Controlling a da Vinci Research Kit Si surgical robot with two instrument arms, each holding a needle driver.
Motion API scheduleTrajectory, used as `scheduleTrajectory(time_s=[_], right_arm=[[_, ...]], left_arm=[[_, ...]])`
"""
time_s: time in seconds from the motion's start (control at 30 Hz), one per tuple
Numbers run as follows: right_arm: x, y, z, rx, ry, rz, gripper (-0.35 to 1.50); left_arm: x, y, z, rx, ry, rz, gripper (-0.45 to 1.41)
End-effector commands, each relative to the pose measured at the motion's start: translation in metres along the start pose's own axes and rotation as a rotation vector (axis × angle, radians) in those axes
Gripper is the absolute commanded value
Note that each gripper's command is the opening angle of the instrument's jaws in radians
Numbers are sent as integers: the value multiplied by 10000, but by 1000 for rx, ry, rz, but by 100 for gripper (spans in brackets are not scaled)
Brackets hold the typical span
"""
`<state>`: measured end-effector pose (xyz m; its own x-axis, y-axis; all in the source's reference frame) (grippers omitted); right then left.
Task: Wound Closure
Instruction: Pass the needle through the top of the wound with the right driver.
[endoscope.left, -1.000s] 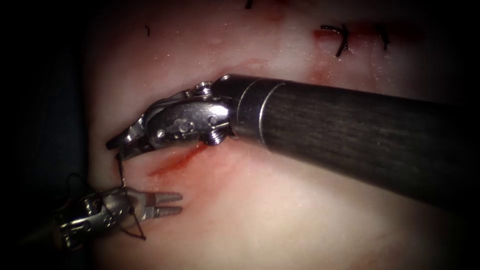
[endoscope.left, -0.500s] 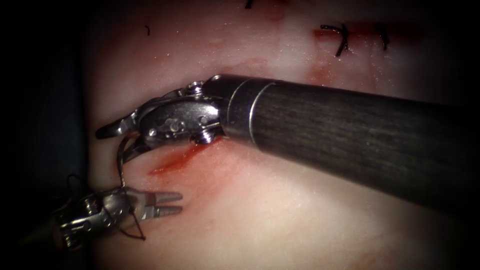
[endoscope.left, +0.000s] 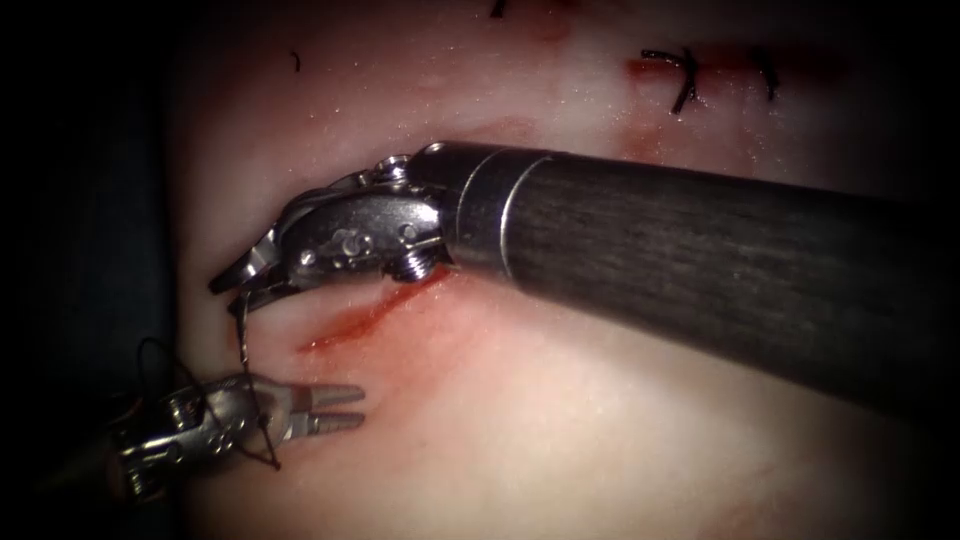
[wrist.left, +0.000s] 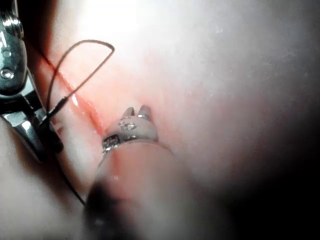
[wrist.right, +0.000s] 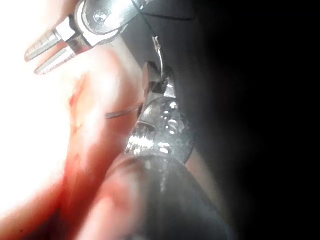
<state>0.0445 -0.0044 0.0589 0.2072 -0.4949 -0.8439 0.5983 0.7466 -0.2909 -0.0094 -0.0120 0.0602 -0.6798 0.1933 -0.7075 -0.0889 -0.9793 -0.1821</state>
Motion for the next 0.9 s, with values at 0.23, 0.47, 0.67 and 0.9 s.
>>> scheduleTrajectory(time_s=[0.23, 0.47, 0.67, 0.9], right_arm=[[-19, 13, -7, -84, -59, 274, -35], [-42, -9, -4, -137, -67, 649, -35], [-51, -13, -7, -64, -4, 997, -35], [-53, -12, -6, -49, 106, 1048, -35]], left_arm=[[1, -3, 7, -1, 2, 1, 1], [1, -3, 6, -1, 2, 1, 1], [1, -3, 6, -1, 2, 1, 1], [1, -4, 5, -2, 2, 1, 1]])
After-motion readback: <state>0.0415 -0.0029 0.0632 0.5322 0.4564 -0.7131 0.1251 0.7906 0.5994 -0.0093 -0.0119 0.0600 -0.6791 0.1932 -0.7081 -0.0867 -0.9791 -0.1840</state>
